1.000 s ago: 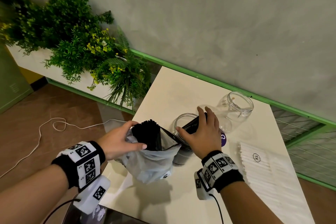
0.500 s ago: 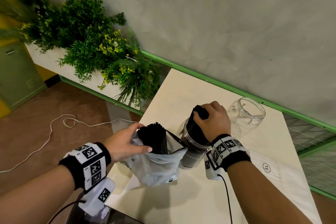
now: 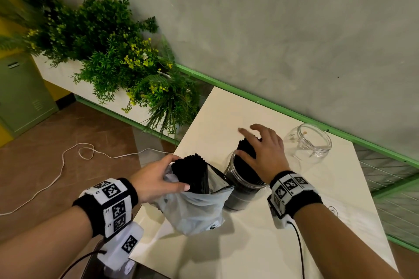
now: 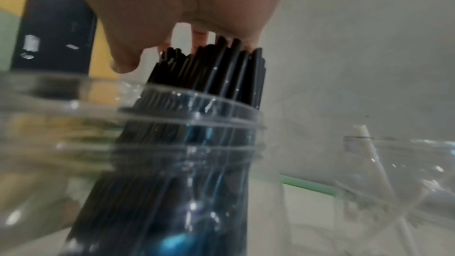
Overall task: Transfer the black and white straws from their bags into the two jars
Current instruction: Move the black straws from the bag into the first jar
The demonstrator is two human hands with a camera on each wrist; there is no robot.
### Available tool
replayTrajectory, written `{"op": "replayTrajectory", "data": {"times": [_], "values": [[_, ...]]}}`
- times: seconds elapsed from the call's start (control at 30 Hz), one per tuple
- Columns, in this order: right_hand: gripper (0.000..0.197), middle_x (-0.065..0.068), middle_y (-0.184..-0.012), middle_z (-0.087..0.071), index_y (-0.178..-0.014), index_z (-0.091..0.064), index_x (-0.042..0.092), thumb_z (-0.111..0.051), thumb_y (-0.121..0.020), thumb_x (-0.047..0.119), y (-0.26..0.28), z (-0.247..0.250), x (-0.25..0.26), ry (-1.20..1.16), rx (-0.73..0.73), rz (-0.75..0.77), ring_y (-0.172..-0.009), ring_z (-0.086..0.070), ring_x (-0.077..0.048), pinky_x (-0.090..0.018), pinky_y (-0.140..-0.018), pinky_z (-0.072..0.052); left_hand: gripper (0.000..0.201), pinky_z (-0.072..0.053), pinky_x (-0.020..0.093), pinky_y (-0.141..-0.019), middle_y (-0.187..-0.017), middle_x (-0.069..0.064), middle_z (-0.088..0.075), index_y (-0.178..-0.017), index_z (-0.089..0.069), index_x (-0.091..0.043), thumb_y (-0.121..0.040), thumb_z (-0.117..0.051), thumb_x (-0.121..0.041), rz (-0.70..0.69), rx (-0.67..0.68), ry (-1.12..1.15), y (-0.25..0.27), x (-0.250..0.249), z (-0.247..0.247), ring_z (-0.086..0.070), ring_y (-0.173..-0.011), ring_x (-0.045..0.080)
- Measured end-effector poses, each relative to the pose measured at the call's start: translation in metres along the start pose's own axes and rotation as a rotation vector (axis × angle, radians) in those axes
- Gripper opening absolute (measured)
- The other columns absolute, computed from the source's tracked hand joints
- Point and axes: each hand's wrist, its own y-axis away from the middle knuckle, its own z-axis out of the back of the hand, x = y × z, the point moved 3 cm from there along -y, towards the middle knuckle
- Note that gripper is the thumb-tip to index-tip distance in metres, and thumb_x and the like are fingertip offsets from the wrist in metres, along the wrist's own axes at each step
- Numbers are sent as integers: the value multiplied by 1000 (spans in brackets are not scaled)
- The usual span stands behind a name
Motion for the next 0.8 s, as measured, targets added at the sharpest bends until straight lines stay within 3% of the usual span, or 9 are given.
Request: {"op": "replayTrajectory", "data": {"times": [0.1,0.23,0.3,0.37,0.47,0.6,0.7,0.8], "values": [[34,-1,-125,-54,-117,-62,33,-63,-85,45,-2,-10,5,54,106,79,-115,-49,-28,-53,-100,-39,105,-52,36,-89,-117,-11,-63,-128,-41,-29,-44,-61,-88,-5,-2,1,-2,4,0,-64,-100,6],[9,-6,-104,-58,-96,-66,12,-62,-90,17,-9,-11,-2,-125,-14,-26,-92,-54,-28,-44,-78,-51,105,-53,36,-89,-118,-13,-63,-127,-41,-28,-44,-62,-87,-17,8,21,-2,4,-2,-63,-101,3],[12,-8,-108,-57,-100,-65,10,-60,-90,14,-9,-9,-3,-118,-75,-96,-98,-52,-30,-43,-82,-50,106,-52,35,-91,-118,-12,-63,-128,-41,-27,-44,-62,-87,-19,9,27,-1,4,-1,-62,-103,1],[19,-6,-115,-56,-108,-63,15,-55,-92,22,-9,-9,-3,-69,-26,-188,-106,-50,-30,-42,-85,-47,108,-50,35,-94,-120,-11,-62,-129,-41,-26,-43,-62,-88,-19,8,26,-1,5,-1,-60,-108,1],[24,-5,-115,-56,-112,-60,16,-43,-98,26,-12,-10,-6,-158,67,-294,-101,-54,-29,-37,-78,-47,109,-50,34,-95,-121,-10,-62,-129,-42,-24,-43,-64,-87,-21,6,37,0,7,-1,-59,-109,0],[29,-7,-119,-55,-118,-59,13,-37,-101,21,-14,-11,-8,-232,73,-290,-103,-55,-30,-38,-83,-47,107,-49,35,-96,-120,-11,-63,-129,-42,-24,-44,-64,-87,-28,1,36,0,9,-2,-59,-109,1],[33,-5,-123,-55,-123,-58,18,-34,-102,26,-16,-15,-13,-223,186,-308,-110,-54,-29,-38,-91,-45,105,-50,36,-93,-117,-12,-64,-127,-43,-26,-44,-62,-88,-28,-4,16,0,9,-3,-61,-106,2],[36,-3,-132,-53,-129,-55,23,-34,-101,35,-17,-13,-16,-147,207,-321,-119,-48,-29,-41,-97,-40,107,-51,36,-92,-118,-11,-64,-127,-42,-27,-43,-61,-89,-24,-3,2,-1,8,-3,-61,-106,3]]}}
